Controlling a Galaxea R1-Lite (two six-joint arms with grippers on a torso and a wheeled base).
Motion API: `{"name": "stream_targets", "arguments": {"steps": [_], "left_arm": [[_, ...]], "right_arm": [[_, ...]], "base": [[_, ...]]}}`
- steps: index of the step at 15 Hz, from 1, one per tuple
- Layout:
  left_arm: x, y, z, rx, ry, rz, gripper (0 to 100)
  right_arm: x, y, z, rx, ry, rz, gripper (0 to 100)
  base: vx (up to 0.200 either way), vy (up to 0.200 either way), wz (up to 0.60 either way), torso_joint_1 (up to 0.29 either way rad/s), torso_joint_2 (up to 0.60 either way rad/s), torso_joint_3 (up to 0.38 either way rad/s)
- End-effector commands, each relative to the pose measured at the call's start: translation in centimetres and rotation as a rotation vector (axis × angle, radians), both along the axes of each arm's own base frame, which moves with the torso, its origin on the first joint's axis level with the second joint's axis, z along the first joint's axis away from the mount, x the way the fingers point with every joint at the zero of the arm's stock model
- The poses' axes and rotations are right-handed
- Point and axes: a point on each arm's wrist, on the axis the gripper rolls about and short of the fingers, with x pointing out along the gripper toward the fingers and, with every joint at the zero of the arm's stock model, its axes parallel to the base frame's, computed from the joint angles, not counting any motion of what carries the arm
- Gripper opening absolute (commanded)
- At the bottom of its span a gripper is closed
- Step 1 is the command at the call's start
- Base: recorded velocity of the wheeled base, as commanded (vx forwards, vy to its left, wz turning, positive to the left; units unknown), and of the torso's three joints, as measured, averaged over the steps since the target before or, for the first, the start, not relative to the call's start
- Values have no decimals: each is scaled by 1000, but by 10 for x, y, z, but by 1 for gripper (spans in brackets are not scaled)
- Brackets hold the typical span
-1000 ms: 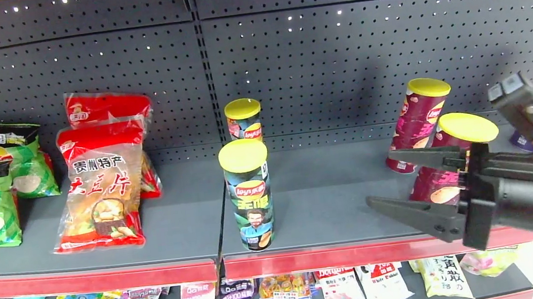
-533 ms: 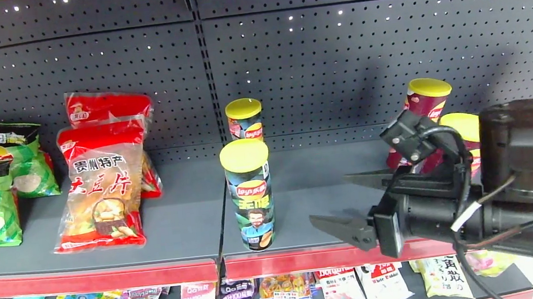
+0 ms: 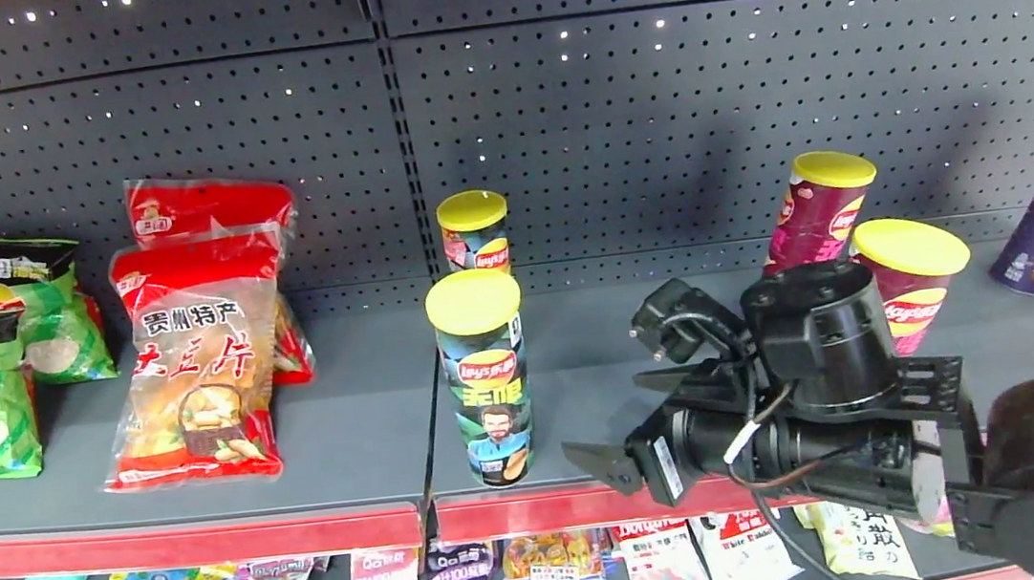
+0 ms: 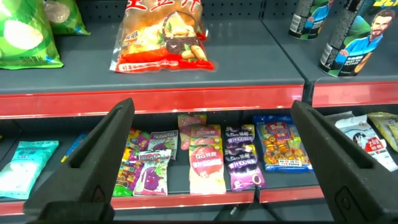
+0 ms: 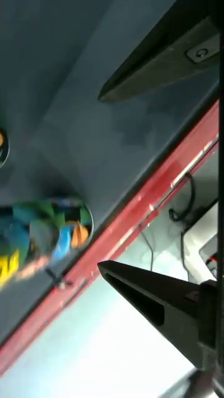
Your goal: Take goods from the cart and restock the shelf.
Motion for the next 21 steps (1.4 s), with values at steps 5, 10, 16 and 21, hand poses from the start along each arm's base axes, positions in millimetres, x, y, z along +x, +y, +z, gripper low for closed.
{"name": "stream_targets", "arguments": {"steps": [5,10,16,21], "left_arm": [[0,0,0,0,1,0,100],[0,0,0,0,1,0,100],[0,0,0,0,1,0,100],[0,0,0,0,1,0,100]], "right_arm": [[28,12,-27,-89,11,-129,100],[43,26,-35,-104,4,-153,100],[51,33,-39,-104,2,-155,100],[54,37,-40,-104,0,-150,100]], "base": [[0,0,0,0,0,0],[0,0,0,0,0,0],[0,0,0,0,0,0],[0,0,0,0,0,0]]}}
